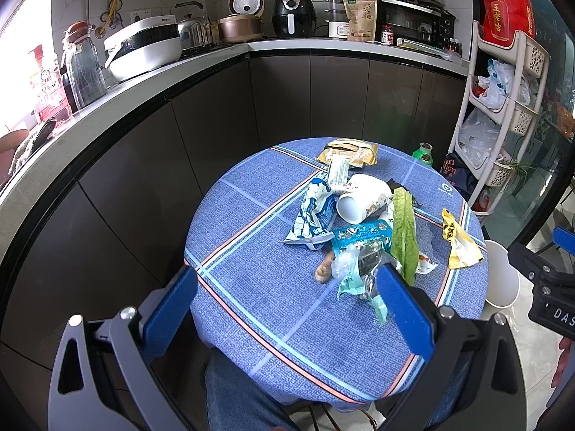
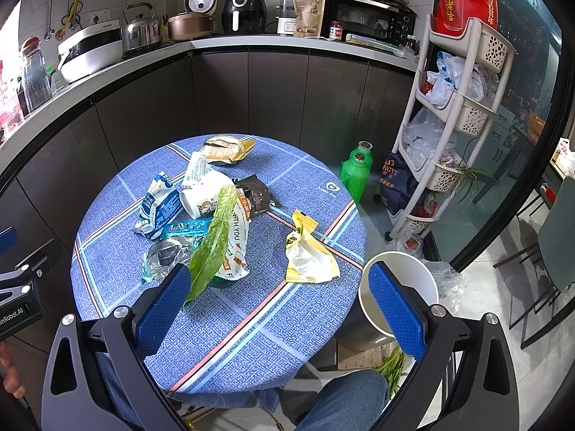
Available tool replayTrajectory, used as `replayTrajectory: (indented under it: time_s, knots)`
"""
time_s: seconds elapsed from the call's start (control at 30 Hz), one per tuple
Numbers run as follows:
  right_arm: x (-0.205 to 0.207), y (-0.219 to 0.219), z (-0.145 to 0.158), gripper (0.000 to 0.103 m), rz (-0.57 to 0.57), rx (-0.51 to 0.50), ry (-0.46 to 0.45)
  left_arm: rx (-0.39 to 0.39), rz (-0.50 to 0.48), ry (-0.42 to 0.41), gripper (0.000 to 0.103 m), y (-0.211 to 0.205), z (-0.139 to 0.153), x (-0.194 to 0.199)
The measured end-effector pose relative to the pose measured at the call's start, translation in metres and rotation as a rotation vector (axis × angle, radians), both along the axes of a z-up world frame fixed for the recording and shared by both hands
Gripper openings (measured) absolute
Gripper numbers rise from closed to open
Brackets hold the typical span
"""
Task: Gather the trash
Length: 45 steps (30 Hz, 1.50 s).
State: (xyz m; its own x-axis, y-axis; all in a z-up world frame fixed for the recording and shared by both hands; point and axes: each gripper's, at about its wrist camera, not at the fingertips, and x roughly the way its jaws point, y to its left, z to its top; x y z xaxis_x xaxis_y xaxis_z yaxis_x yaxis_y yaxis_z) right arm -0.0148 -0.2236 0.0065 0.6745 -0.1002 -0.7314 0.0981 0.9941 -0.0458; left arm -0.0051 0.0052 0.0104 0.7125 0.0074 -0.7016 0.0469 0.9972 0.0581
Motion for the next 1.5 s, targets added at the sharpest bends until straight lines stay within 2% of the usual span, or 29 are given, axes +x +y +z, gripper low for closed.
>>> replayTrajectory:
  time_s: [0.73,0.87,0.97,1.03,1.17,1.4,1.5]
  knots:
    - [0.002,0.003,-0.008,0.095,0.007,-0.001,0.014,-0.005,0.002,0.023,0.1,0.002,-0.011,0.007]
    - [0.006,0.004,-0.012,0.095,0.051,0.043,-0.003,-0.016,-0.008,0.021,0.1,0.007,-0.012,0.013]
    - [0.014,0.008,-0.016,0.095,0.111,0.049,-0.029,-0.052,-0.002,0.022,0.1,0.018,-0.013,0.02]
    - [0.021,0.015,-0.025,0.095,0.147,0.05,0.002,-0.076,-0.002,0.031,0.1,0.026,-0.015,0.027]
    - [0.04,0.023,-0.038,0.095,0.212,0.135,0.041,-0.111,-0.012,0.046,0.1,0.038,-0.021,0.036]
    - [0.068,0.02,-0.054,0.095,0.195,0.176,0.049,-0.127,-0.049,0.086,0.098,0.044,-0.04,0.062]
    - [0.083,0.022,-0.065,0.095,0.204,0.182,0.075,-0.153,-0.086,0.116,0.091,0.042,-0.051,0.089]
